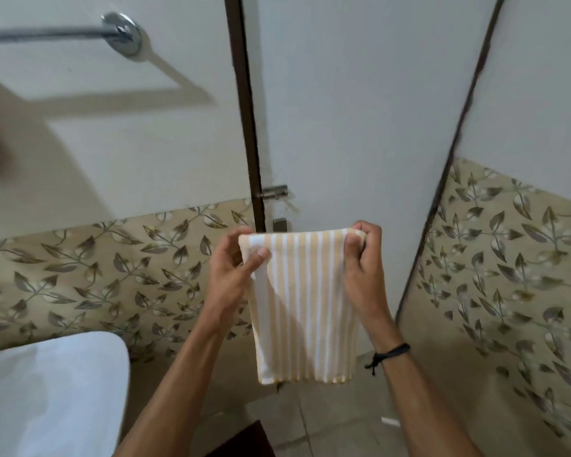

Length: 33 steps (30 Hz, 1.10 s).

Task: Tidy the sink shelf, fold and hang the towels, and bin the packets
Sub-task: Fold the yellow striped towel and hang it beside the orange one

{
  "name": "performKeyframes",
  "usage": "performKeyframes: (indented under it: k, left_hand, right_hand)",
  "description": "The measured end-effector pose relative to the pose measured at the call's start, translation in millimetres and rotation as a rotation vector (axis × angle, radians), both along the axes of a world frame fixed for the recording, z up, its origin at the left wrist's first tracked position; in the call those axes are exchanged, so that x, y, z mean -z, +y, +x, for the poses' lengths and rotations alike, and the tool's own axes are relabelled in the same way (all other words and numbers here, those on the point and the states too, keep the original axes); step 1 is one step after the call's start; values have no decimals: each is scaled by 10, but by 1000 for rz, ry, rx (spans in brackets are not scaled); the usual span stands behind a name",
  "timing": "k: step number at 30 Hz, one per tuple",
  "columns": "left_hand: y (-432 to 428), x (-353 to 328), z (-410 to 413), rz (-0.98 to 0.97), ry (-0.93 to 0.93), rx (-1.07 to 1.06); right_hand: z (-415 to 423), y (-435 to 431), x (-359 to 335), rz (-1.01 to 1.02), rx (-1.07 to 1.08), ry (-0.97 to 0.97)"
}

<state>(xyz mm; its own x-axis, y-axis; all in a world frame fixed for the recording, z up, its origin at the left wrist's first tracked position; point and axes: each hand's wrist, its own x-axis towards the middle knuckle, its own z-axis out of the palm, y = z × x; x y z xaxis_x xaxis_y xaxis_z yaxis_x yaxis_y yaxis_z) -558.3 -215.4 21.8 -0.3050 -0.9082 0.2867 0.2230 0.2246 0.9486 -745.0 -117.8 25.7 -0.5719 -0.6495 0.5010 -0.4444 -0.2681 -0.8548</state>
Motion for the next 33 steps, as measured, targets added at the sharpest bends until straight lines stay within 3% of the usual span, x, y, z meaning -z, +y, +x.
performKeyframes:
  k: [5, 10, 15, 20, 27, 33]
  left_hand:
    - [22, -132, 151, 47, 198, -144]
    - [125, -195, 375, 115, 43, -110]
    - [192, -421, 445, -7, 113, -455]
    - [-64, -713, 638, -153, 1, -698]
    - [-595, -1490, 1145, -350, 114, -715]
    - [-1423, -2374, 1739, -476, 73, -815]
  right_hand:
    - [239, -346, -136, -196, 76, 71]
    - [509, -632, -352, -363, -26, 36]
    - [666, -823, -504, -455, -114, 166]
    - [829, -1093, -791, -537, -120, 289]
    - [1218, -1700, -1630, -617, -158, 351]
    - [1712, -2461, -2564, -576, -193, 390]
